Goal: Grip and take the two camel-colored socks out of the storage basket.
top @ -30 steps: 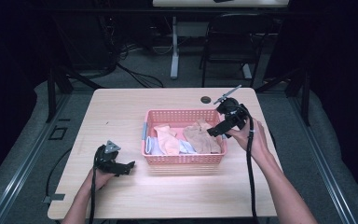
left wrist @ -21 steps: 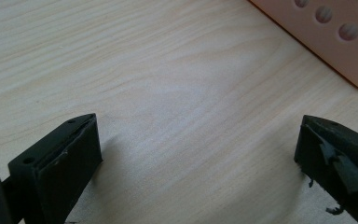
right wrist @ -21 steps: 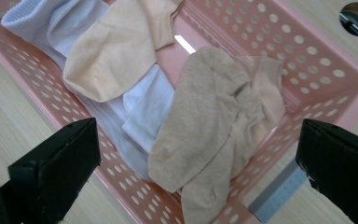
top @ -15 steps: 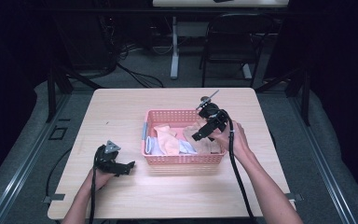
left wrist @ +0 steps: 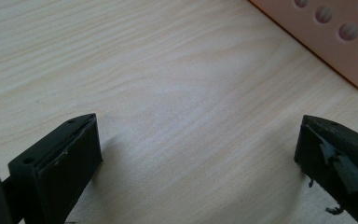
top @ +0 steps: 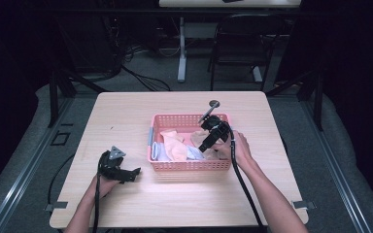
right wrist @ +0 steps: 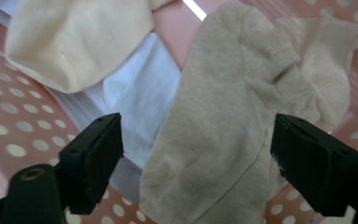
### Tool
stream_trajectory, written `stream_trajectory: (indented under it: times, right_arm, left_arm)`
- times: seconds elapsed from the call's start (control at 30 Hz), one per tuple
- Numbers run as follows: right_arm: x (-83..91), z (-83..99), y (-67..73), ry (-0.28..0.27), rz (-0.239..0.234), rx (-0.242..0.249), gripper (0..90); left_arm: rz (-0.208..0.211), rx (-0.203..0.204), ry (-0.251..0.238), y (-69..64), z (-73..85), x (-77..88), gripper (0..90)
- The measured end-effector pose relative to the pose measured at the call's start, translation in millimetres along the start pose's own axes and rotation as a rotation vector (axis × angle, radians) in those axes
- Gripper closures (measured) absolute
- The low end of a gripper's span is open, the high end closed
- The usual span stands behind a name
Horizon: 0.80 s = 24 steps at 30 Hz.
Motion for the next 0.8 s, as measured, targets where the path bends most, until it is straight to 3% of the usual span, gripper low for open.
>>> stream_trajectory:
  times: [0.33, 0.5, 0.53, 0.57, 0.63, 0.8]
  right_arm:
    - [-18.3, 3.0, -4.3, 0.080, 0.030, -0.024, 39.4]
    - [-24.1, 5.8, -5.8, 0.140, 0.066, -0.001, 62.7]
    - [-24.1, 5.8, -5.8, 0.140, 0.066, -0.001, 62.7]
    - [-23.8, 6.6, -6.5, 0.138, 0.067, -0.006, 73.4]
    - [-23.6, 8.0, -8.0, 0.131, 0.062, -0.011, 80.7]
    - [-17.3, 8.3, -7.8, 0.110, 0.059, -0.014, 85.2]
  left_arm:
    - [0.000, -0.002, 0.000, 0.1, -0.1, 0.0, 0.2]
    - [0.000, 0.000, 0.000, 0.0, 0.0, 0.0, 0.2]
    - [0.000, 0.000, 0.000, 0.0, 0.0, 0.0, 0.2]
    - [0.000, 0.000, 0.000, 0.0, 0.0, 0.0, 0.2]
    - [0.000, -0.004, 0.001, 0.2, -0.1, 0.1, 0.2]
    - [0.000, -0.003, 0.000, 0.2, -0.1, 0.0, 0.2]
Point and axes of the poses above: each handheld gripper's, and its own axes: x roughly backward along the jaws, z roughly out of its underside, y roughly to its left, the point moved 4 cm from there along -x, roughly forward along the jaws, and after that the axes turned 12 degrees about x, right-handed, at the moved point
